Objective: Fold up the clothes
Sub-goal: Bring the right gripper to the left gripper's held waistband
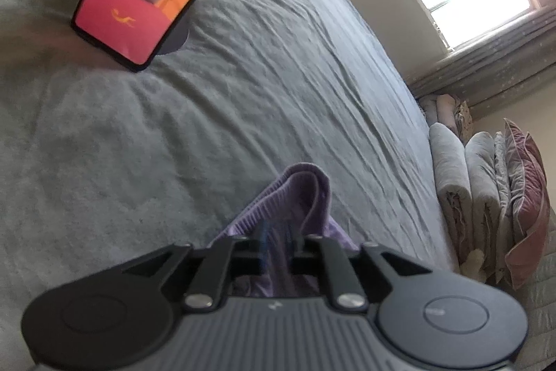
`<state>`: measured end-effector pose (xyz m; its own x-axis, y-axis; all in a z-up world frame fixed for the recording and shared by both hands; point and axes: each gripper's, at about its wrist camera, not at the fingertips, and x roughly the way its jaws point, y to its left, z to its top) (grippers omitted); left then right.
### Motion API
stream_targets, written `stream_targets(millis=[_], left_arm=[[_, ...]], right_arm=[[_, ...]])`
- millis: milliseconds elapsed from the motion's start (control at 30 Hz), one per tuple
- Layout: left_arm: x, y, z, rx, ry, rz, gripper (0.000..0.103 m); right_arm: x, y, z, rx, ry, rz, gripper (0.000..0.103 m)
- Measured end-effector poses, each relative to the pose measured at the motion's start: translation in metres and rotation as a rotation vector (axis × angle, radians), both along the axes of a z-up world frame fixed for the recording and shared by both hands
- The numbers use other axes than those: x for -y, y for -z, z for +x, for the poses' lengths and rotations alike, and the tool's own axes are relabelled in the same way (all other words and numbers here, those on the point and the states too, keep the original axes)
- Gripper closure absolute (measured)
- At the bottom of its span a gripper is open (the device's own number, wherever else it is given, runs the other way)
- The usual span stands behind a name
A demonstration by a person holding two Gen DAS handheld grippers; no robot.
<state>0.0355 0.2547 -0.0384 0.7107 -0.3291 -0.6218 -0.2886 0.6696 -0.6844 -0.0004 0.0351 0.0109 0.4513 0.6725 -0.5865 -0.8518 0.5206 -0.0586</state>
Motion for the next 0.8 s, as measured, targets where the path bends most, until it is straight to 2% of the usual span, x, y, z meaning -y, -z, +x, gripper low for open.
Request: stream_targets(millis=[33, 133, 167, 200, 333, 400, 433, 467, 600, 733, 767, 800], left_arm=[[0.001, -0.001, -0.002, 0.006, 0.004, 0.001, 0.08], [0.003, -0.003, -0.005, 0.014, 0.019, 0.008, 0.076], [0.004, -0.003, -0.005, 0.012, 0.023, 0.007, 0.075], [0.005, -0.003, -0.005, 0.009, 0.026, 0.002, 0.073], [0.009, -0.002, -0.005, 0.01, 0.038, -0.044, 0.063], [0.012, -0.002, -0.006, 0.013, 0.044, -0.072, 0.052], [0.013, -0.002, -0.007, 0.013, 0.046, -0.088, 0.047], [0.013, -0.002, -0.007, 0.013, 0.047, -0.106, 0.04], [0.018, -0.002, -0.009, 0.011, 0.07, -0.159, 0.037], [0.026, -0.004, -0.011, 0.02, 0.058, -0.147, 0.04], [0.028, -0.005, -0.011, 0.021, 0.04, -0.128, 0.047], [0.03, -0.005, -0.012, 0.019, 0.022, -0.107, 0.064]], right_arm=[[-0.001, 0.002, -0.002, 0.023, 0.009, -0.021, 0.099], [0.004, 0.003, 0.002, 0.052, 0.057, -0.026, 0.082], [0.005, 0.003, 0.004, 0.065, 0.073, -0.03, 0.069], [0.007, 0.004, 0.007, 0.079, 0.089, -0.034, 0.063], [0.003, 0.016, 0.018, 0.093, 0.105, -0.09, 0.062], [-0.003, 0.026, 0.02, 0.114, 0.104, -0.135, 0.065], [-0.006, 0.03, 0.02, 0.122, 0.11, -0.15, 0.073], [-0.008, 0.031, 0.022, 0.107, 0.121, -0.148, 0.1], [-0.008, 0.022, 0.023, 0.063, 0.165, -0.069, 0.101], [-0.01, 0.01, 0.013, 0.061, 0.142, -0.028, 0.101], [-0.012, 0.008, 0.009, 0.061, 0.131, -0.026, 0.101], [-0.013, 0.007, 0.006, 0.061, 0.119, -0.023, 0.101]])
